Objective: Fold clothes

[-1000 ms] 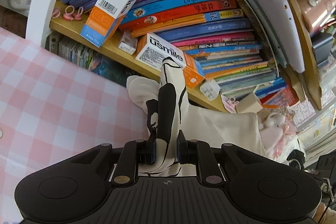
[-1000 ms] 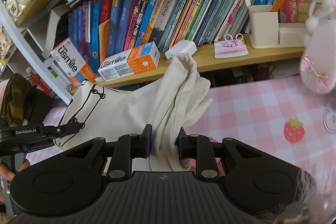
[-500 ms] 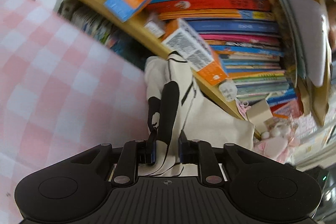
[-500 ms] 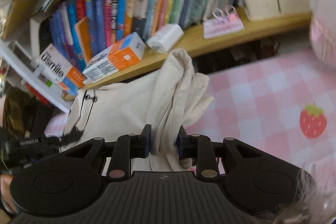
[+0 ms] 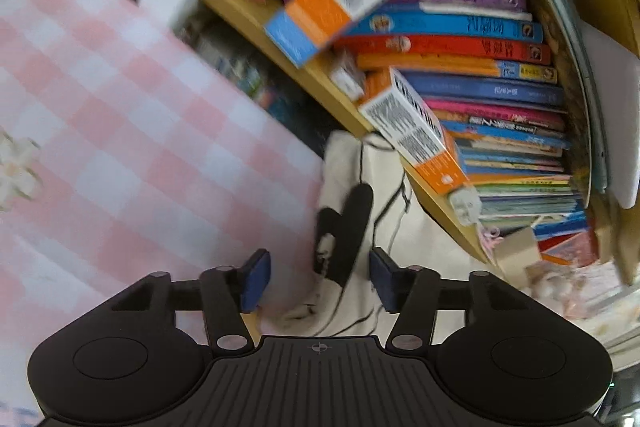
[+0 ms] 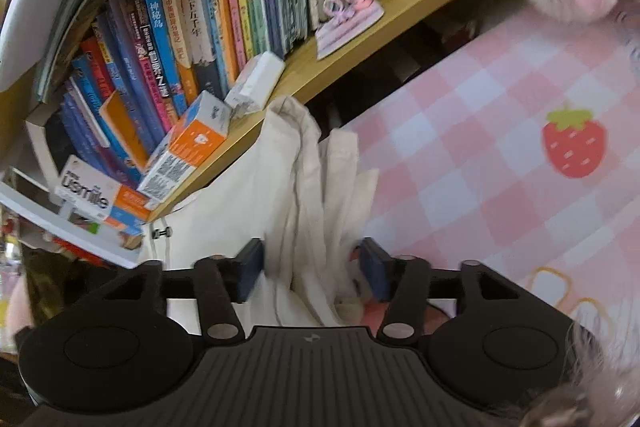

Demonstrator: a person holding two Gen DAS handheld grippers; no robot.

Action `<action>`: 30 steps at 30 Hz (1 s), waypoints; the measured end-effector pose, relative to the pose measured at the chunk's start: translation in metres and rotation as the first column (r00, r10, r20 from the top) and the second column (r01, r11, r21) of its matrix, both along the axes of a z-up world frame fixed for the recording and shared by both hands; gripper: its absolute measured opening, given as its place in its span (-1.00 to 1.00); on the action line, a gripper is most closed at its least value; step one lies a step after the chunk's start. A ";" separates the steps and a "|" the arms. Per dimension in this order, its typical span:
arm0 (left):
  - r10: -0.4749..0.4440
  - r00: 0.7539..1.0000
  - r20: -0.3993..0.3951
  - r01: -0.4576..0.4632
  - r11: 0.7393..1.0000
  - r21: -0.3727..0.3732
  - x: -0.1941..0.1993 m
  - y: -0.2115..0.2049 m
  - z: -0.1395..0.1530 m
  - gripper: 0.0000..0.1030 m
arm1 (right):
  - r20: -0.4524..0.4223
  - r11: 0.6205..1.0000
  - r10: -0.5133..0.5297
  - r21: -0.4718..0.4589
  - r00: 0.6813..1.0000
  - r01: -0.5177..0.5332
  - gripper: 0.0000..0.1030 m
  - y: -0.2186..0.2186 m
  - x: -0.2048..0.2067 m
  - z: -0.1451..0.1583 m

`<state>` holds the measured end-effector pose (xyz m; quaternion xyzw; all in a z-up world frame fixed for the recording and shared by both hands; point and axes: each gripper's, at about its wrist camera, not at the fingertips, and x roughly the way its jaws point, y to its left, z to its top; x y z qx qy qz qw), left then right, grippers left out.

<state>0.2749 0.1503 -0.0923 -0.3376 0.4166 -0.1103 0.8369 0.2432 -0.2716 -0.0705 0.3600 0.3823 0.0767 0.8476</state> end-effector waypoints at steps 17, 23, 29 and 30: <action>-0.109 0.992 0.066 0.070 0.898 0.435 -0.118 -0.046 0.043 0.50 | 0.080 0.846 0.134 -0.528 0.988 -0.072 0.70 0.052 -0.106 0.035; -0.139 0.989 0.058 0.089 0.849 0.520 -0.151 -0.075 0.054 0.61 | 0.075 0.822 0.142 -0.564 0.987 -0.076 0.92 0.063 -0.139 0.037; -0.109 0.988 0.113 0.027 0.825 0.564 -0.180 -0.091 0.065 0.79 | 0.068 0.805 0.124 -0.590 0.990 -0.060 1.00 0.070 -0.171 0.041; -0.112 0.986 0.122 0.021 0.814 0.581 -0.184 -0.094 0.066 0.79 | 0.079 0.808 0.117 -0.587 0.990 -0.049 1.00 0.069 -0.176 0.041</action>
